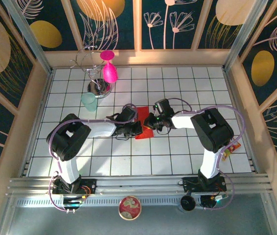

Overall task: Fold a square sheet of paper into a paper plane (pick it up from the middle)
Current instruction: Fold the triangle a second time at the center of the table.

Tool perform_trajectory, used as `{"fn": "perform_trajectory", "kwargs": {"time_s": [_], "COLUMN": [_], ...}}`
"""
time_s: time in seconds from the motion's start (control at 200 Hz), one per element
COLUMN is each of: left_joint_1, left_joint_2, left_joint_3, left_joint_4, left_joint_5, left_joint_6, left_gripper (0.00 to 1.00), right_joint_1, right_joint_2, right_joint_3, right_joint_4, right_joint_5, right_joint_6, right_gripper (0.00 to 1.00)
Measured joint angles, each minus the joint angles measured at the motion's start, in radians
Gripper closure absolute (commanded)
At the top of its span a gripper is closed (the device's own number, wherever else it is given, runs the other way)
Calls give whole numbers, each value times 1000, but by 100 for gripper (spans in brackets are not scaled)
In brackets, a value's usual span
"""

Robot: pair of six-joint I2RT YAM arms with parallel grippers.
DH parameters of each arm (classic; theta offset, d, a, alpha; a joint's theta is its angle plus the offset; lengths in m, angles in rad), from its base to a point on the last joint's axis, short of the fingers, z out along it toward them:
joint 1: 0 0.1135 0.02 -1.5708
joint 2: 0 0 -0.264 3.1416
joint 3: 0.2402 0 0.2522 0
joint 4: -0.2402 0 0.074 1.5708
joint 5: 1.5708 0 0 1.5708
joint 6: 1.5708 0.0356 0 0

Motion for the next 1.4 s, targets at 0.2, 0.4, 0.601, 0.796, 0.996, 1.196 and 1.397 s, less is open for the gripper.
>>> {"fn": "perform_trajectory", "kwargs": {"time_s": [0.2, 0.4, 0.601, 0.796, 0.996, 1.196, 1.397], "left_joint_1": [0, 0, 0, 0, 0, 0, 0], "left_joint_2": [-30, -84, -148, -227, -250, -146, -79], "left_joint_3": [-44, -95, -134, -137, -106, -47, -52], "left_joint_4": [22, -9, -93, -171, -114, -60, -47], "left_joint_5": [2, 9, 11, -22, -22, -13, -21], "left_joint_6": [6, 40, 75, 80, 52, 22, -13], "left_gripper": [100, 100, 100, 100, 100, 100, 100], "right_joint_1": [0, 1, 1, 1, 1, 1, 1], "right_joint_2": [0, 0, 0, 0, 0, 0, 0], "right_joint_3": [0, 0, 0, 0, 1, 1, 1], "right_joint_4": [0, 0, 0, 0, 0, 0, 1], "right_joint_5": [0, 0, 0, 0, -1, -3, -4], "right_joint_6": [0, -1, 0, 0, 0, -1, -8], "right_gripper": [100, 100, 100, 100, 100, 100, 100]}}
